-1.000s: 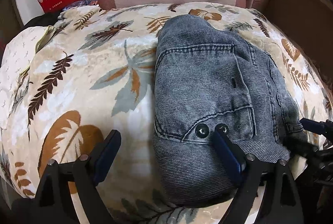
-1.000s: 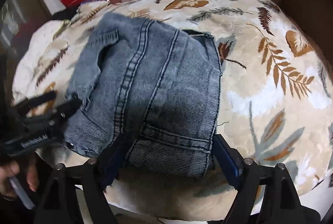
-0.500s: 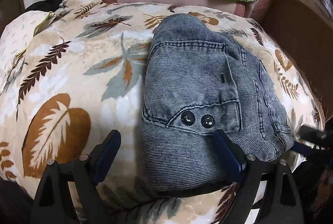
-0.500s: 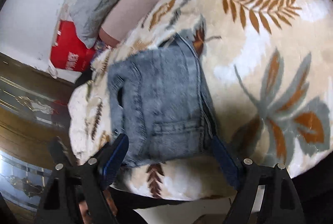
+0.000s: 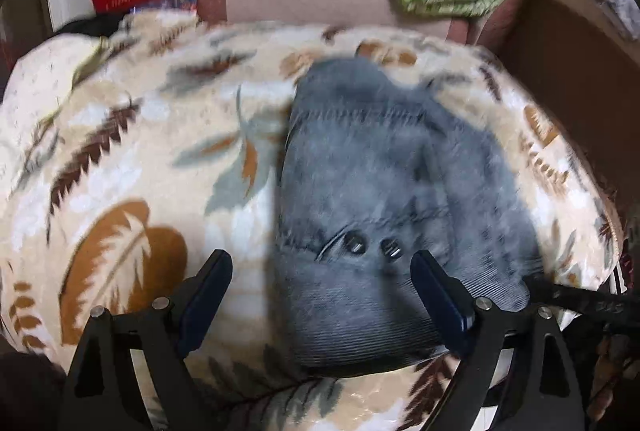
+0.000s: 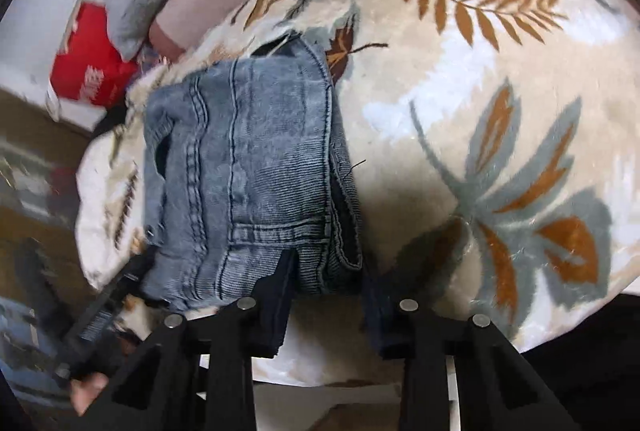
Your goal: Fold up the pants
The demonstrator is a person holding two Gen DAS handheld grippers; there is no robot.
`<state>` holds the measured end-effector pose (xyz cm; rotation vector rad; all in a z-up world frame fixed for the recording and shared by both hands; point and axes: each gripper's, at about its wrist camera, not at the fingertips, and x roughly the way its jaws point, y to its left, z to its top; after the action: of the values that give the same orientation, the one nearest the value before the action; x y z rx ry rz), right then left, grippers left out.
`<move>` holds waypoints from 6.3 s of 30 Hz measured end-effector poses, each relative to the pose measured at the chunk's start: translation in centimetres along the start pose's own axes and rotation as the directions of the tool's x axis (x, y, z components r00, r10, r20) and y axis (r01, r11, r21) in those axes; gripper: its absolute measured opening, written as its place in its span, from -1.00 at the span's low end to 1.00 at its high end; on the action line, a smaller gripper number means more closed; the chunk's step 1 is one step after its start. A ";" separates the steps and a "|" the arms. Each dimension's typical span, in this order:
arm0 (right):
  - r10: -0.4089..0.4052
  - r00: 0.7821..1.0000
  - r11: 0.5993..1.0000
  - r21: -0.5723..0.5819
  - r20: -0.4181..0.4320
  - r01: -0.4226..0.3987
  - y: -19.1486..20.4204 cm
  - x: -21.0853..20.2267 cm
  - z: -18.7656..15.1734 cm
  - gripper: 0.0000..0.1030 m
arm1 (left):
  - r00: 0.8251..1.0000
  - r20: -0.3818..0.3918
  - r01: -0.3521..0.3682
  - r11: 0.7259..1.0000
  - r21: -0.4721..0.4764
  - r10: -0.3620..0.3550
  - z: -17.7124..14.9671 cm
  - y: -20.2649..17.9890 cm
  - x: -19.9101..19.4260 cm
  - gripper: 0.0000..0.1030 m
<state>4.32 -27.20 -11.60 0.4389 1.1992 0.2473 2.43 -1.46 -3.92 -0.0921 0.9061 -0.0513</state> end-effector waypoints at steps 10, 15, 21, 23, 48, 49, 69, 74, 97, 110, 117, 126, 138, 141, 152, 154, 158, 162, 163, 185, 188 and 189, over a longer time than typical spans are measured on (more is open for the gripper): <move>0.012 0.983 0.996 -0.086 0.184 0.004 3.9 -4.6 7.8 0.12 | 0.998 -0.060 -0.019 0.999 0.044 0.021 -1.1 -0.3 2.7 0.85; -0.050 0.991 0.999 0.001 0.127 0.050 3.0 0.9 14.6 0.12 | 0.998 -0.056 -0.019 0.999 0.038 0.021 -1.2 -0.2 2.8 0.87; 0.054 0.998 0.998 0.036 -0.028 -0.053 1.4 5.2 16.3 -0.31 | 0.998 -0.057 -0.008 1.000 0.021 0.010 -1.4 0.2 3.1 0.94; 0.014 1.000 1.000 -0.019 -0.009 -0.014 2.1 4.6 15.9 -0.65 | 0.998 -0.055 -0.006 1.000 0.017 0.007 -1.4 0.4 3.2 0.95; -0.397 0.882 0.762 -0.445 0.255 0.471 12.3 7.2 11.2 -0.20 | 0.998 -0.050 -0.029 0.999 0.017 0.030 -1.4 0.0 3.0 0.96; -0.406 0.876 0.751 -0.451 0.260 0.482 12.6 7.4 11.3 -0.20 | 0.998 -0.051 -0.031 0.999 0.020 0.032 -1.4 0.0 3.0 0.96; 0.152 0.981 0.987 0.030 0.122 -0.157 -2.7 -1.5 5.3 0.36 | 0.998 0.052 0.054 0.981 -0.188 -0.045 1.0 5.0 -0.6 0.95; 0.222 0.970 0.972 0.051 0.098 -0.228 -2.8 -0.7 5.3 0.36 | 0.995 -0.014 0.094 0.944 -0.317 -0.103 0.8 7.7 1.2 0.95; 0.252 0.965 0.967 0.053 -0.068 -0.248 -0.3 3.6 8.6 0.40 | 0.885 -0.152 0.355 0.851 -0.388 -0.439 5.5 5.7 9.9 0.93; 0.154 0.987 0.978 -0.137 -0.044 -0.159 4.5 2.1 7.8 -0.54 | 0.901 -0.169 0.349 0.899 -0.263 -0.399 5.9 4.3 7.9 -0.66; 0.178 0.983 0.956 -0.246 0.044 -0.162 8.4 -2.1 8.1 -0.56 | 0.929 -0.036 0.356 0.918 -0.176 -0.367 8.4 4.6 2.6 -0.68; 0.213 0.972 0.921 -0.352 0.096 -0.167 14.0 -3.0 13.6 -0.56 | 0.946 0.055 0.324 0.925 -0.197 -0.320 13.6 8.4 2.0 -0.67; 0.149 0.988 0.940 -0.318 0.042 -0.128 13.8 5.4 15.6 -0.56 | 0.972 -0.032 0.217 0.947 -0.235 -0.231 12.8 10.1 8.9 -0.66; 0.122 0.992 0.951 -0.291 0.027 -0.109 13.1 7.2 15.8 -0.54 | 0.976 -0.041 0.200 0.951 -0.235 -0.215 12.3 10.1 10.0 -0.63; 0.005 0.991 0.947 -0.318 0.134 0.038 13.0 4.2 14.0 0.16 | 0.995 0.058 0.095 0.967 -0.236 -0.084 11.6 10.1 5.2 0.41; 0.002 0.983 0.939 -0.337 0.183 0.060 13.4 2.5 12.8 0.18 | 0.996 0.073 0.057 0.976 -0.209 -0.043 11.2 9.7 3.7 0.41; -0.007 0.969 0.910 -0.399 0.247 0.109 14.6 0.9 10.1 0.22 | 0.996 0.090 -0.003 0.987 -0.163 0.018 9.9 8.8 1.9 0.41; -0.052 0.971 0.887 -0.437 0.233 0.152 15.1 2.7 8.2 0.29 | 0.997 0.075 -0.025 0.991 -0.130 0.035 8.2 7.7 2.0 0.41; -0.067 0.973 0.885 -0.437 0.219 0.159 15.0 3.5 8.0 0.30 | 0.997 0.059 -0.040 0.992 -0.116 0.048 7.7 7.3 2.6 0.41; -0.116 0.918 0.868 -0.411 0.379 0.279 12.1 -2.2 -0.4 1.00 | 0.968 0.173 -0.175 0.983 -0.058 0.182 3.1 3.3 -3.6 0.71; -0.120 0.912 0.859 -0.419 0.393 0.293 11.9 -2.1 -1.4 1.00 | 0.965 0.176 -0.187 0.981 -0.051 0.193 2.4 2.8 -4.1 0.71; -0.121 0.905 0.852 -0.426 0.407 0.306 12.1 -2.3 -1.6 1.00 | 0.965 0.179 -0.187 0.981 -0.047 0.193 2.2 2.6 -4.3 0.71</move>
<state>2.51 -17.03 -4.64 -0.0945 0.7677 0.2444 1.48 1.59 0.56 -0.0362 0.7287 0.1475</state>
